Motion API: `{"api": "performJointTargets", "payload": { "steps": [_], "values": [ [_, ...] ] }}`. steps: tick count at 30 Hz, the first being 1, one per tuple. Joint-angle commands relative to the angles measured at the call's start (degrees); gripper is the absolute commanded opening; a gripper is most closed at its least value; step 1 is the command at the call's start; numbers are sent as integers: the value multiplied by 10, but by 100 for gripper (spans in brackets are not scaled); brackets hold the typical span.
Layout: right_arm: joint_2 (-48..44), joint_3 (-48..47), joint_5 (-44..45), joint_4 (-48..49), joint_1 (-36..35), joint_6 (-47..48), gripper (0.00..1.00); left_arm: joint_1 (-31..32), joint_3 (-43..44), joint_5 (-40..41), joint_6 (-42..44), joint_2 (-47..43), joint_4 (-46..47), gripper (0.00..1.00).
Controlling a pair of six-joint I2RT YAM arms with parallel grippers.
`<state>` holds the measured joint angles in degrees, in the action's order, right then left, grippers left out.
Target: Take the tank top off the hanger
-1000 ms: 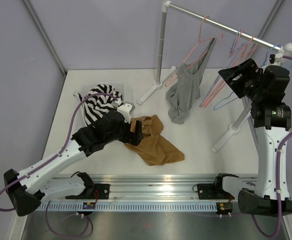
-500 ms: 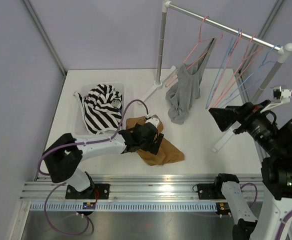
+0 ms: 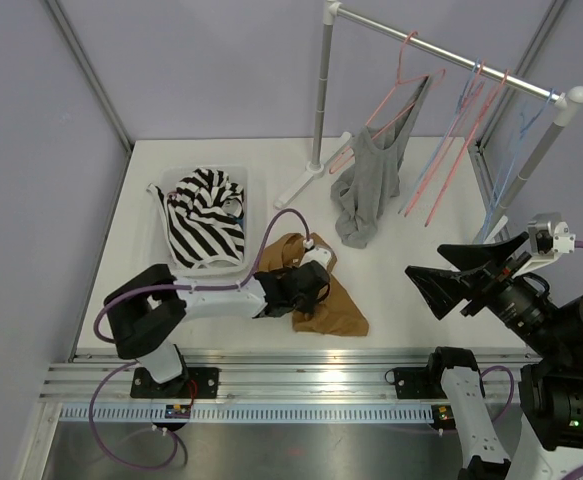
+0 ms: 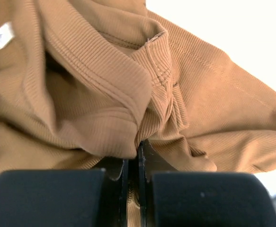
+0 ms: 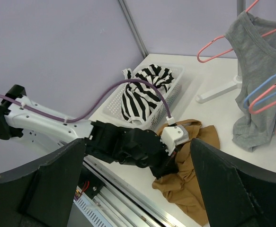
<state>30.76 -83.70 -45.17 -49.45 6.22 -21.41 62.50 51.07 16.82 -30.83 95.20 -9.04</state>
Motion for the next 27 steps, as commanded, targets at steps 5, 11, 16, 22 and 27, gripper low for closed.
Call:
{"api": "performJointTargets", "payload": {
  "steps": [5,11,16,22,27],
  "values": [
    [-18,-4,-5,20,1,1,99,10,79,137,-6,-200,-158,0],
    [-33,12,-2,29,1,-7,100,3,195,240,13,-267,-303,0],
    [-36,9,-5,32,0,-11,99,-52,294,265,44,-295,-390,0],
    [-37,24,1,50,1,-16,99,-206,370,176,111,-318,-409,0],
    [-62,78,-26,168,1,-79,100,-373,416,29,141,-280,-401,0]
  ]
}}
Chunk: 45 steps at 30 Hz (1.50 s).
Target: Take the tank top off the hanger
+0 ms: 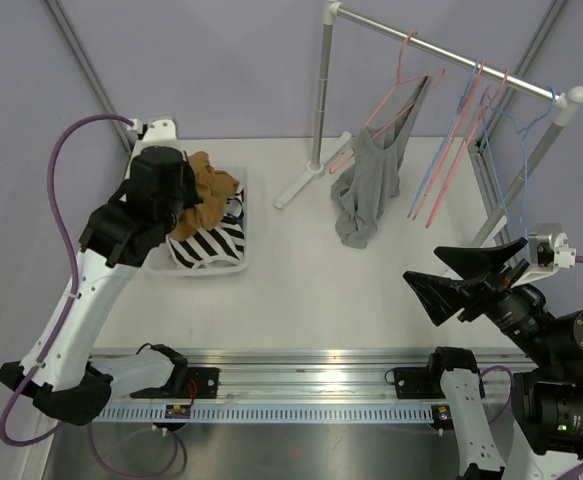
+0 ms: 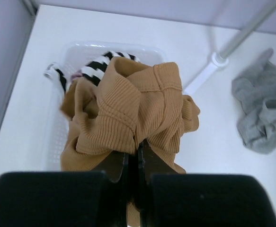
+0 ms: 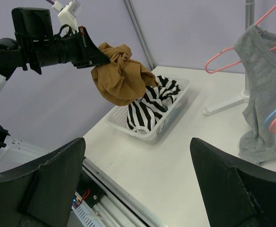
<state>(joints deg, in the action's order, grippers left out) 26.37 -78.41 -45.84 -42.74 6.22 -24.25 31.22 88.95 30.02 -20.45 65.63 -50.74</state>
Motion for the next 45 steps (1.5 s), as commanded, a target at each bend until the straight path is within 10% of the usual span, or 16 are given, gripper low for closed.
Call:
{"api": "performJointTargets", "payload": {
  "steps": [1,10,22,29,36,45],
  "values": [
    [-22,38,-15,167,1,-70,99,-80,41,-123,38,38,17,0],
    [68,59,-85,420,1,-267,99,-268,51,-317,30,166,45,0],
    [207,40,-115,518,0,-372,100,-280,162,-465,27,255,21,0],
    [232,17,-113,482,-12,-333,99,-309,164,-443,18,295,15,0],
    [271,-48,-80,430,-44,-309,99,-311,88,-243,10,388,-1,0],
    [398,-237,71,202,-182,-151,99,-289,143,-298,45,541,-54,6]
  ]
}}
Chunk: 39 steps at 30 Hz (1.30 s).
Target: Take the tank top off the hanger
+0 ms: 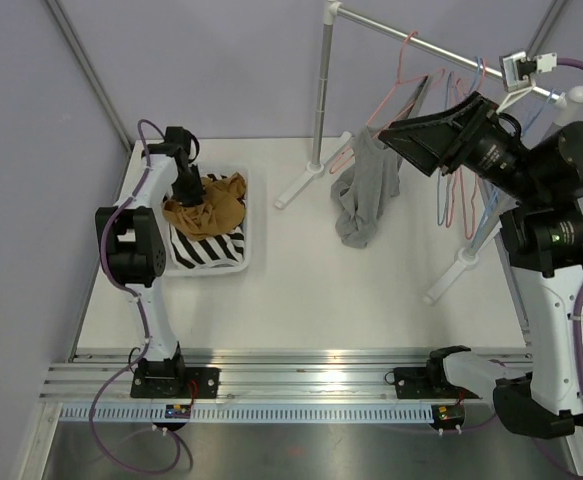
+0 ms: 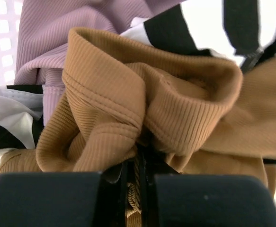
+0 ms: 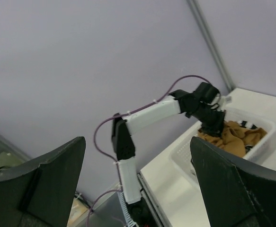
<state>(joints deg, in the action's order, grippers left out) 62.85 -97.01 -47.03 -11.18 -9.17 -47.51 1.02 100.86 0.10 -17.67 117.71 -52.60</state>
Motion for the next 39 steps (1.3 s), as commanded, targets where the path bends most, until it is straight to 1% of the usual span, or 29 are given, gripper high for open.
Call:
{"api": "performJointTargets", "payload": {
  "steps": [1,2,3,4,5,6,7,8,9,10,11,12,14,16,20,23,27,29,31,34,35,37,38,39],
  "values": [
    [59,-59,144,-134,-51,99,99,13,27,3,18,16,-38,9],
    [70,-63,182,-166,-62,100,100,13,33,4,17,7,-47,15],
    [82,-64,249,-175,-76,109,99,13,34,9,16,-28,-49,21],
    [104,-65,284,-181,-107,115,100,13,32,18,17,-48,-46,28],
    [117,-68,320,-197,-126,123,100,13,28,23,18,-77,-37,48],
    [130,-82,391,-205,-144,133,99,12,19,24,19,-120,-33,61],
    [160,-92,429,-215,-159,151,100,10,16,24,20,-143,-32,73],
    [175,-114,463,-232,-184,156,99,9,8,23,21,-162,-29,91],
    [199,-122,534,-239,-190,159,100,9,4,21,21,-180,-27,99],
    [207,-126,563,-241,-196,159,100,9,0,14,21,-213,-26,99],
    [217,-123,615,-230,-202,157,99,9,-2,7,22,-241,-29,99],
    [221,-121,637,-223,-202,155,99,9,-4,7,22,-241,-29,99],
    [228,-121,691,-215,-203,154,99,10,-14,4,24,-288,-29,99],
    [242,-128,717,-219,-202,157,99,11,-23,12,25,-338,-20,99],
    [264,-145,764,-224,-202,168,100,29,-34,38,33,-391,-18,99],
    [289,-167,804,-231,-202,181,99,57,-53,59,38,-427,-18,99],
    [324,-191,849,-220,-202,202,99,111,-77,111,49,-477,-10,99],
    [337,-212,877,-217,-201,208,95,118,-97,122,53,-498,-1,99],
    [355,-228,884,-220,-196,211,92,122,-109,132,55,-521,10,99],
    [370,-227,887,-211,-190,208,84,124,-116,134,59,-533,18,99],
    [376,-227,896,-211,-189,205,79,125,-117,134,60,-534,19,99],
    [377,-217,903,-206,-189,206,74,125,-120,136,63,-537,21,99],
    [375,-212,909,-203,-190,203,70,125,-123,137,64,-538,23,99],
    [371,-203,909,-190,-189,202,69,125,-124,139,67,-538,24,99]
  ]
}}
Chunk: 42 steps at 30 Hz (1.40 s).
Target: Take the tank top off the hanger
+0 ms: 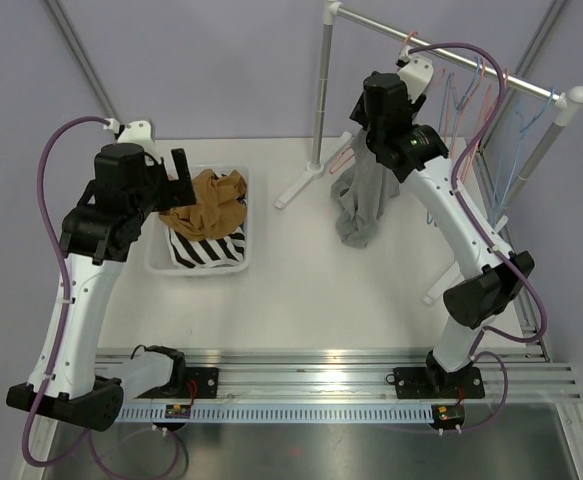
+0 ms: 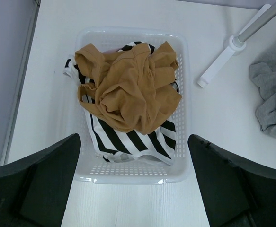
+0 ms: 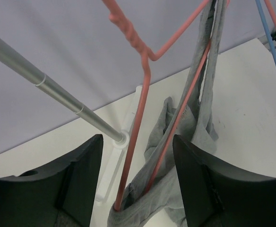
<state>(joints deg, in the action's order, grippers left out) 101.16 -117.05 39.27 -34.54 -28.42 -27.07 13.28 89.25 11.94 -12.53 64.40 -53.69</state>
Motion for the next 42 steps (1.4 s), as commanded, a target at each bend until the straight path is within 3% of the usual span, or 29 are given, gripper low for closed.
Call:
{"api": "performJointTargets", "payload": {
  "steps": [1,5,7,12,26,31,35,39,42],
  "values": [
    [-18,17,48,51,3,-5,67,3,-8,22,15,-4,35,99],
    [-36,39,50,72,3,-4,44,3,-10,21,17,0,35,99],
    [-40,38,47,75,4,-2,28,3,-10,15,18,2,36,99],
    [-51,26,32,78,4,-2,5,4,-12,10,16,8,36,99],
    [-103,-27,-85,56,3,-18,0,21,-15,8,18,13,41,99],
    [-140,0,-200,77,2,-13,0,39,-21,-7,18,12,52,99],
    [-163,-10,-286,13,3,-8,0,72,-23,-5,13,2,64,99],
    [-222,66,-378,-10,2,1,0,101,-45,-61,8,-27,112,99],
    [-267,126,-506,-12,2,8,0,123,-76,-80,6,-58,160,99]
  ]
}}
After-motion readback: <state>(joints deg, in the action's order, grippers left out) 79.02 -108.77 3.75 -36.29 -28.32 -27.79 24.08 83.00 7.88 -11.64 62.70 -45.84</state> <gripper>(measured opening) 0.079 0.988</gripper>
